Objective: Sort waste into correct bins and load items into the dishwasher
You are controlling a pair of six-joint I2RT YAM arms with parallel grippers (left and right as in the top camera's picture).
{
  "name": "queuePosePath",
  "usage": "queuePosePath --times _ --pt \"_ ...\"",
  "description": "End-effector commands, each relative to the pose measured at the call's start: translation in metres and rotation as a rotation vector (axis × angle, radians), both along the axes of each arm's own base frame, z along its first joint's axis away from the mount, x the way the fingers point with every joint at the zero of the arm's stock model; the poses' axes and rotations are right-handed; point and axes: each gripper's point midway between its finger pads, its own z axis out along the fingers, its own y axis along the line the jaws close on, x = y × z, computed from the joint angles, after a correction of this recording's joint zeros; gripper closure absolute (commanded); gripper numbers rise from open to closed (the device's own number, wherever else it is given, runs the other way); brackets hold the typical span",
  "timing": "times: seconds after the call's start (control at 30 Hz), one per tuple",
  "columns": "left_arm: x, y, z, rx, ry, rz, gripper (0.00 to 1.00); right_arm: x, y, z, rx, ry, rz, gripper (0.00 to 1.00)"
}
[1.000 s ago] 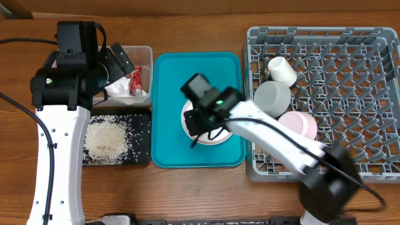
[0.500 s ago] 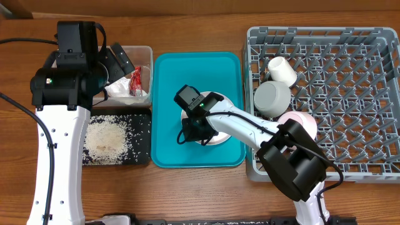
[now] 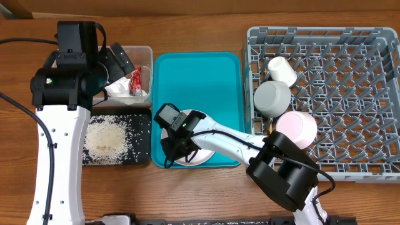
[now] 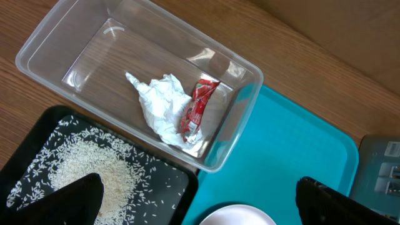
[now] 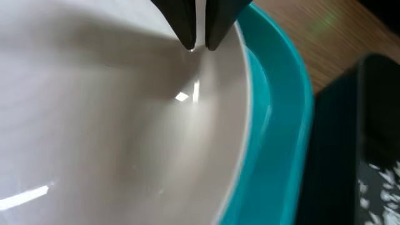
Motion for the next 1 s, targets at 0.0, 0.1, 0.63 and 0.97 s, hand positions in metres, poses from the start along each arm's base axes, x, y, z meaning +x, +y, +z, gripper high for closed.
queuePosePath --times 0.0,0.1,0.63,0.97 --pt "0.002 0.002 0.004 0.001 -0.01 0.01 0.0 0.024 -0.016 0.006 -0.026 -0.034 -0.03 0.88" --pt "0.002 0.002 0.004 0.001 -0.01 0.01 0.0 0.045 -0.029 0.038 -0.013 -0.052 -0.045 0.83" --pt "0.002 0.002 0.004 0.001 -0.011 0.01 0.0 0.073 -0.125 0.057 -0.192 -0.036 -0.19 0.62" --pt "0.002 0.002 0.004 0.001 -0.01 0.01 0.0 0.067 -0.135 -0.001 -0.195 -0.073 -0.197 0.55"
